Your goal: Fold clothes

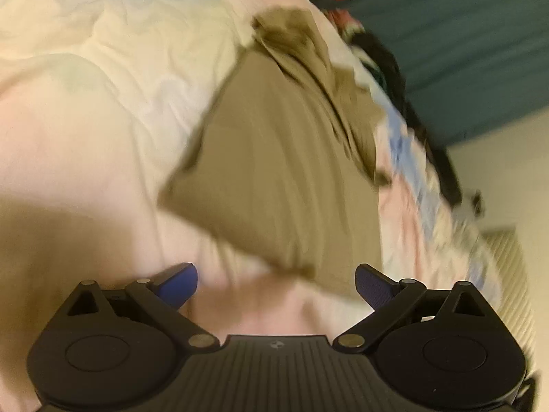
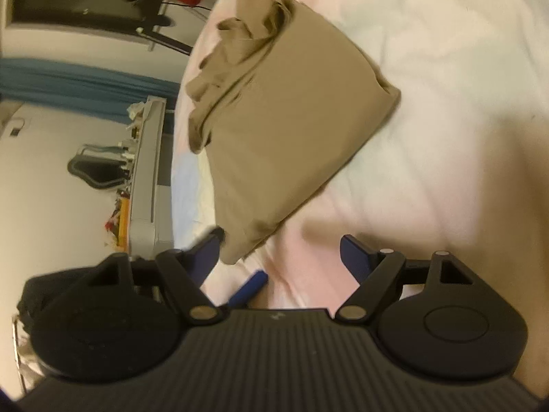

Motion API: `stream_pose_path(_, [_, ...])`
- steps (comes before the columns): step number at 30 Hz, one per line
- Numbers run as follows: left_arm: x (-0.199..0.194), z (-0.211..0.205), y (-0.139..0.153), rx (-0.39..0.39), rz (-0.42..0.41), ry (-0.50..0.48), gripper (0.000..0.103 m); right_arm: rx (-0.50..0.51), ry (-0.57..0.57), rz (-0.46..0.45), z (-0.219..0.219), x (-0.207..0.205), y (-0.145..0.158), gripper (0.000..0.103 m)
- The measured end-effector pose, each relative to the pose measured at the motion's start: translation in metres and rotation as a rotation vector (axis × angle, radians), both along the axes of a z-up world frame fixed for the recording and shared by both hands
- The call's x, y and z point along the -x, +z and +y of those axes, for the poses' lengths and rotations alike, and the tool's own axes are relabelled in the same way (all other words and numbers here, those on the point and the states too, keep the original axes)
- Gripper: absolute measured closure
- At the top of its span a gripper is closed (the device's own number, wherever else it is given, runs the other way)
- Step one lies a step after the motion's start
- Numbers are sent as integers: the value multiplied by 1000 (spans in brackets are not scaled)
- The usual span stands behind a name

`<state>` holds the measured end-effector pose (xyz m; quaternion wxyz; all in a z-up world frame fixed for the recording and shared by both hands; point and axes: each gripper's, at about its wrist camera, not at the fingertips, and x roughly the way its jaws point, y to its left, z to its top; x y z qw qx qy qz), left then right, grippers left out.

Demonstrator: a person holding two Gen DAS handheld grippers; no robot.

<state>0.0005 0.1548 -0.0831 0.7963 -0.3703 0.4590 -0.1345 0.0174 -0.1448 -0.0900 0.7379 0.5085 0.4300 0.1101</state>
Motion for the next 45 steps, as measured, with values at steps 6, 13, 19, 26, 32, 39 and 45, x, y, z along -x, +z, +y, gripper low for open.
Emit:
stream_pose_path(6, [-14,25,-20,65,16,173,58,8,-193,-2,-17,-13,-18,50])
stream_pose_path(13, [-17,30,-24,118,-16,227,90,100,-299,-7,-28,-16,-20,92])
stream_pose_path(19, [-4,26,5,138,-142,219,97,107,-289,-125,-27,-2,12,96])
stream_pose_path(26, [43,36,61,140,-263,172,98,116,-262,-230,-33,47,58,97])
stream_pose_path(32, [110,48,91,155,-287,133,98,123,-235,-301,-31,125,90,96])
stream_pose_path(39, [149,54,115,191,-313,96,98,144,-252,-366,-33,158,112,96])
stream_pose_path(45, [76,44,130,190,-280,165,98,164,-254,-327,-40,71,132,96])
